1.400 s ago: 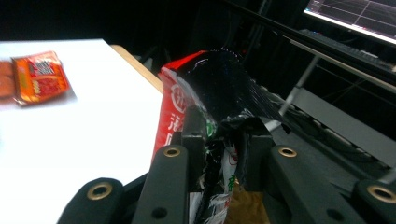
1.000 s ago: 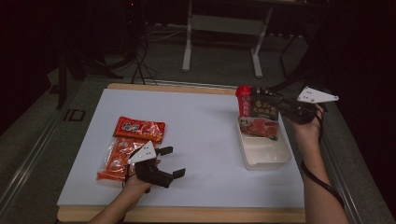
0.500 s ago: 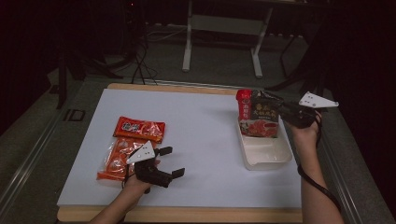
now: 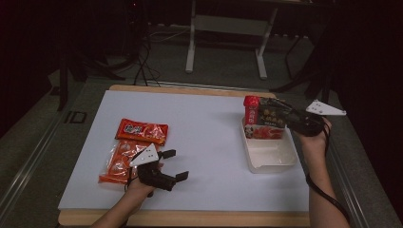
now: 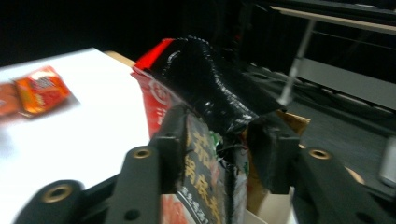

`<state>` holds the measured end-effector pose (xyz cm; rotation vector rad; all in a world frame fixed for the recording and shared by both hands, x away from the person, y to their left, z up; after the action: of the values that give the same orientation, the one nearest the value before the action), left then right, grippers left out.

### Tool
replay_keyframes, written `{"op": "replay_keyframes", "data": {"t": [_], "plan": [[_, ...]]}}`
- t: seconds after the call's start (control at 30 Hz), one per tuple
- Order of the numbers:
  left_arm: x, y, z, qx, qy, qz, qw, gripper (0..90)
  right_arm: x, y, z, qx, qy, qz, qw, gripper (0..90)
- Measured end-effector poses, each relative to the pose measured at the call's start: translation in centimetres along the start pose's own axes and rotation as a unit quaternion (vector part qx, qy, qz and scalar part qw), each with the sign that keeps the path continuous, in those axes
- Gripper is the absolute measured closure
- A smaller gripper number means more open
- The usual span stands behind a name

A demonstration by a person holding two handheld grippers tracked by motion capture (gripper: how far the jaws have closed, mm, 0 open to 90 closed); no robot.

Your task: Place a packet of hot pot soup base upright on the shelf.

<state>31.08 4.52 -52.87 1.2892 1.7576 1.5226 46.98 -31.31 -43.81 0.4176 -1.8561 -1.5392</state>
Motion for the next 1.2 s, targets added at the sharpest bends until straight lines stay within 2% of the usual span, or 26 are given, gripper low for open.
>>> {"op": "replay_keyframes", "data": {"t": [0.03,0.07,0.1,0.13,0.17,0.27,0.33,0.4,0.47,0.5,0.57,0.67,0.73,0.8,0.83,0.87,0.9,0.97,1.03,1.1,1.2], "plan": [[0.0,0.0,0.0,-0.001,0.0,0.0,1.0,1.4,0.0,0.1,0.1,0.001,-0.007,0.003,1.0,45.3],[0.0,0.0,0.0,-0.001,0.0,0.0,1.0,1.4,0.0,0.1,0.1,0.001,-0.007,0.003,1.0,45.3],[0.0,0.0,0.1,0.001,0.001,-0.001,1.0,1.4,0.2,0.6,0.3,-0.019,0.001,-0.01,0.9998,49.8],[0.0,0.0,0.1,0.002,0.001,-0.001,1.0,1.4,0.7,1.5,0.6,-0.045,0.01,-0.021,0.9987,47.0],[0.0,0.0,0.1,0.001,0.0,-0.001,1.0,1.4,0.9,1.9,0.6,-0.049,0.009,-0.027,0.9984,45.8],[0.0,0.0,0.0,-0.002,0.001,0.001,1.0,1.4,1.3,2.9,0.9,-0.051,0.011,-0.035,0.998,45.7],[0.0,0.0,-0.1,-0.006,0.001,0.002,1.0,1.4,1.7,4.1,1.5,-0.058,0.014,-0.035,0.9976,41.9],[0.0,0.0,-0.1,-0.01,0.0,0.004,0.9999,1.3,2.0,4.9,1.9,-0.049,0.011,-0.037,0.9981,40.7],[0.0,0.1,-0.2,-0.012,0.0,0.003,0.9999,1.4,2.1,5.2,2.2,-0.051,0.011,-0.035,0.998,40.5],[0.0,0.1,-0.2,-0.011,-0.001,0.005,0.9999,1.4,2.2,5.9,2.8,-0.049,0.015,-0.039,0.9979,39.7],[0.0,0.1,-0.3,-0.014,-0.002,0.006,0.9999,1.4,2.3,6.6,3.4,-0.055,0.015,-0.038,0.9976,33.9],[0.0,0.0,-0.5,-0.025,-0.003,0.011,0.9996,1.4,2.3,7.5,4.5,-0.047,0.011,-0.037,0.9982,25.7],[-0.1,0.0,-0.7,-0.026,-0.004,0.016,0.9995,1.3,2.2,7.9,5.3,-0.051,0.013,-0.04,0.9978,18.9],[0.0,0.2,-0.9,-0.019,-0.014,0.017,0.9996,1.3,2.1,8.1,6.5,-0.05,0.029,-0.042,0.9975,13.2],[0.0,0.3,-1.0,-0.018,-0.017,0.017,0.9995,1.4,2.1,8.1,6.9,-0.051,0.026,-0.043,0.9974,12.4],[0.1,0.4,-1.0,-0.023,-0.013,0.015,0.9995,1.4,2.1,8.1,7.5,-0.05,0.034,-0.048,0.997,10.0],[0.2,0.6,-1.2,-0.024,-0.013,0.014,0.9995,1.4,2.0,8.2,8.0,-0.053,0.041,-0.054,0.9963,10.0],[0.3,0.8,-1.4,-0.025,-0.015,0.015,0.9995,1.4,2.0,8.0,8.7,-0.054,0.038,-0.057,0.9962,10.0],[0.4,1.0,-1.5,-0.025,-0.016,0.018,0.9994,1.4,2.0,7.6,9.6,-0.055,0.05,-0.06,0.9954,10.3],[0.6,1.1,-1.6,-0.023,-0.013,0.016,0.9995,1.4,1.8,6.9,10.2,-0.046,0.047,-0.051,0.9965,13.7],[0.9,1.2,-1.5,-0.027,-0.007,0.022,0.9994,1.4,1.6,6.0,11.5,-0.028,0.066,-0.045,0.9964,14.4]]}}
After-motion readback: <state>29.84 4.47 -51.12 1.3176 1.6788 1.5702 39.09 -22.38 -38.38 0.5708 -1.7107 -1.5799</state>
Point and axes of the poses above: each handheld gripper's, and its own axes: x roughly backward along the jaws, y roughly out of its top, z roughly to its left, the point moved 9 cm from there along -x, roughly forward along the jaws, and after that the axes turned 1 degree about -z, right-handed, at the moved point
